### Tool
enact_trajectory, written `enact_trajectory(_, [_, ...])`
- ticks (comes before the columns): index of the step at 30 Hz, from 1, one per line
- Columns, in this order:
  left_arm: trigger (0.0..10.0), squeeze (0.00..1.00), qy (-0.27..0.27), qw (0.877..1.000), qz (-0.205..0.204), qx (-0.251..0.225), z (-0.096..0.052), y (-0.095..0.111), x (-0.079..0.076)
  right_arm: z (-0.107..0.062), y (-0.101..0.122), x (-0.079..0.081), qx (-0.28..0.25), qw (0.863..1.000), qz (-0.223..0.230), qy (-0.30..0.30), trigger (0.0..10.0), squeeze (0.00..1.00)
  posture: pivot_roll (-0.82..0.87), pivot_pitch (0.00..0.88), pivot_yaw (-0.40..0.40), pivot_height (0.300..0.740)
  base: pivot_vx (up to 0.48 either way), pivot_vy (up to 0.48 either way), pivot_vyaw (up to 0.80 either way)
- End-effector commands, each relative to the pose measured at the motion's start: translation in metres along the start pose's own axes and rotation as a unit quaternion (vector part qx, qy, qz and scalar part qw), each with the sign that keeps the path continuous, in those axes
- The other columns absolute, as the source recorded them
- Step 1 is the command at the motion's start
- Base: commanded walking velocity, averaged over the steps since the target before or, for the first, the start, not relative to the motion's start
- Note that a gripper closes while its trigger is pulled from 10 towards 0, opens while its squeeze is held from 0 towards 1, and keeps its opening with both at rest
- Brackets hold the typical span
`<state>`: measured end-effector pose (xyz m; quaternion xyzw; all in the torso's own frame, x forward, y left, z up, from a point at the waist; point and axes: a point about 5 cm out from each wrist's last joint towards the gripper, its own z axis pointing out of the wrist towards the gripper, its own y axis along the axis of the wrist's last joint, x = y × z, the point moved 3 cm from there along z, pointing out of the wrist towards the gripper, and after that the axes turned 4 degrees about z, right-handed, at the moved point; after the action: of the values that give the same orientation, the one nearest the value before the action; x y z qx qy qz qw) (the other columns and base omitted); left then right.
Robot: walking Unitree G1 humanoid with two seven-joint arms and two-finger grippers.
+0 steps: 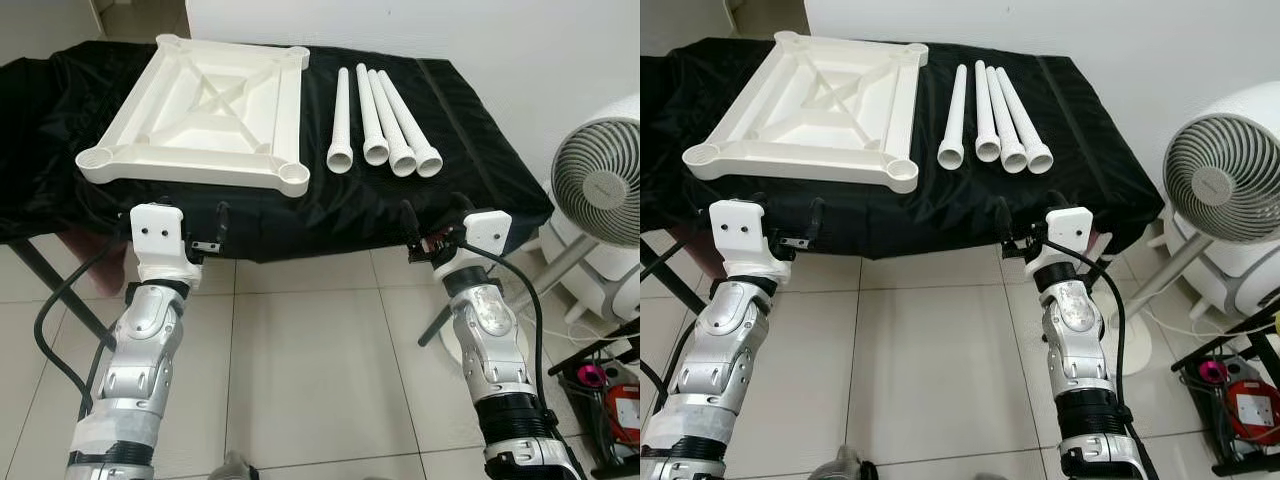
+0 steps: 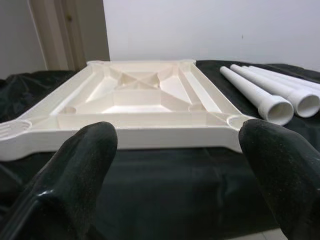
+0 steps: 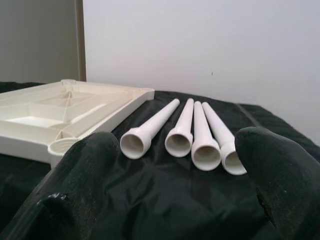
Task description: Building children table
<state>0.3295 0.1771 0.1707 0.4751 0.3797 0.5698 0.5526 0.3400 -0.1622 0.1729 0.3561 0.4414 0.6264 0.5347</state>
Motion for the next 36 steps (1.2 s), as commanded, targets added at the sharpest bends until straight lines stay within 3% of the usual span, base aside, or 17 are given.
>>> enact_trajectory(1, [10.0,0.00,0.008,1.000,0.003,0.010,0.0012,-0.0035,0.0011,0.0009,-0.0020,-0.0005,0.006,1.000,-0.003,0.003,10.0,0.00,0.04,0.017,-0.047,0.740,0.292,0.000,0.00])
enact_trajectory(36, [10.0,0.00,0.016,1.000,0.004,0.008,0.0054,-0.0017,0.0021,0.0041,-0.0051,-0.0014,0.013,1.000,-0.010,0.005,10.0,0.00,0.04,0.031,-0.054,0.740,0.309,0.000,0.00])
